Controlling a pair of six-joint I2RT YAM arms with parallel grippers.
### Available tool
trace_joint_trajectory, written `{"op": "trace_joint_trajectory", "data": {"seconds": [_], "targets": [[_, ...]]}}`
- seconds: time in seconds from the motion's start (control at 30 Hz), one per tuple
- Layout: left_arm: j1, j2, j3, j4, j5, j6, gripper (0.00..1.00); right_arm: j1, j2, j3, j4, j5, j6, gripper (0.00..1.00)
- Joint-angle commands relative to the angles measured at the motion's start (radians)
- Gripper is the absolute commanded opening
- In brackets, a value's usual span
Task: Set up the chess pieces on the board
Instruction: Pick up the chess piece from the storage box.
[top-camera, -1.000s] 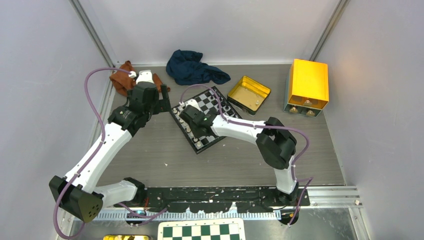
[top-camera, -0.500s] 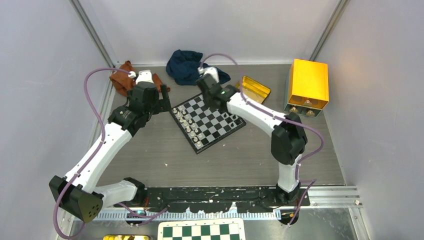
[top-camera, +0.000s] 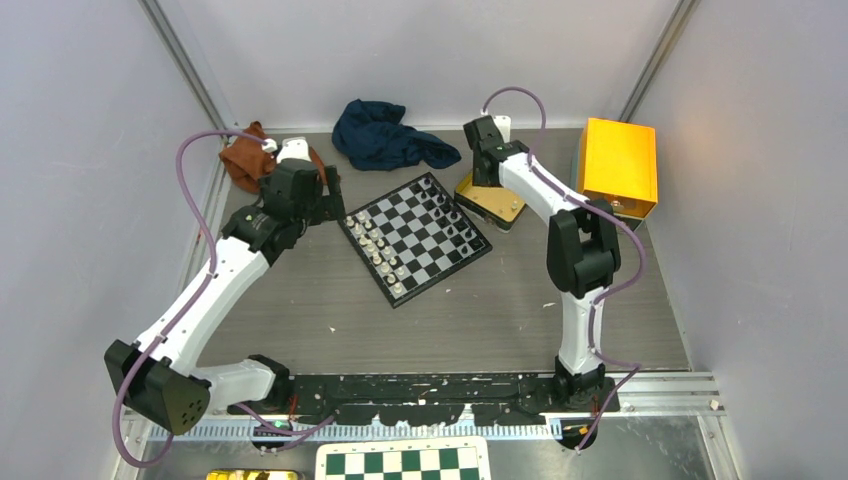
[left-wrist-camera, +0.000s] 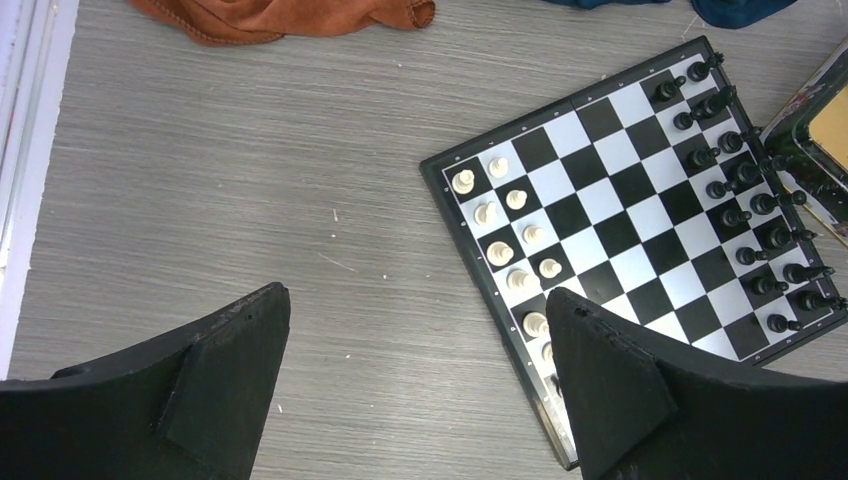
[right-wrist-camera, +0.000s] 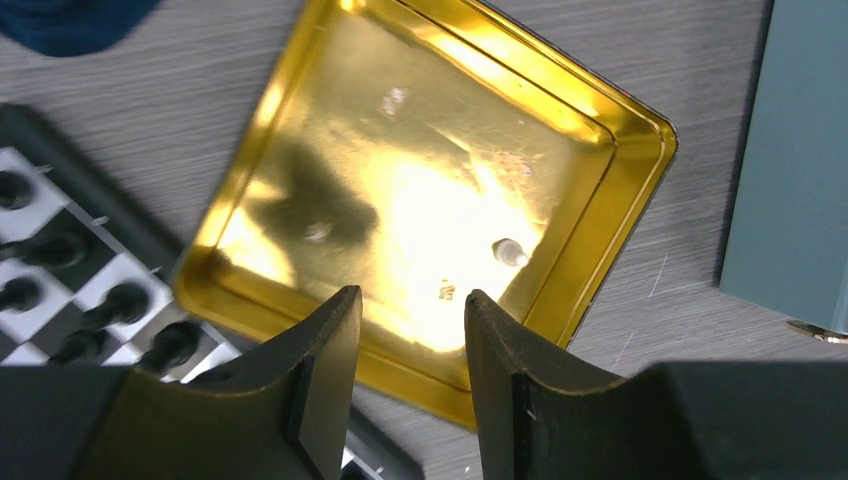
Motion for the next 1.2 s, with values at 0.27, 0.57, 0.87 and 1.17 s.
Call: {"op": "trace_joint_trajectory", "data": {"seconds": [0.27,0.57,0.87,1.17], "targets": [[-0.003,0.020,0.060,0.029,-0.026,0.010,1.00,-0.134,0.057,0.026,0.014,0.003,0.048,0.49],[-0.003,0.020,0.048,0.034,-0.021,0.002,1.00,-0.161,0.066,0.000,0.005,-0.011,0.055,0.49],[-0.003,0.017,0.042,0.033,-0.017,0.002,1.00,-0.167,0.089,-0.019,0.005,-0.036,0.075,0.48],[-0.003,0.017,0.040,0.031,-0.021,0.011,1.00,-0.167,0.103,-0.035,0.002,-0.055,0.093,0.47]]}}
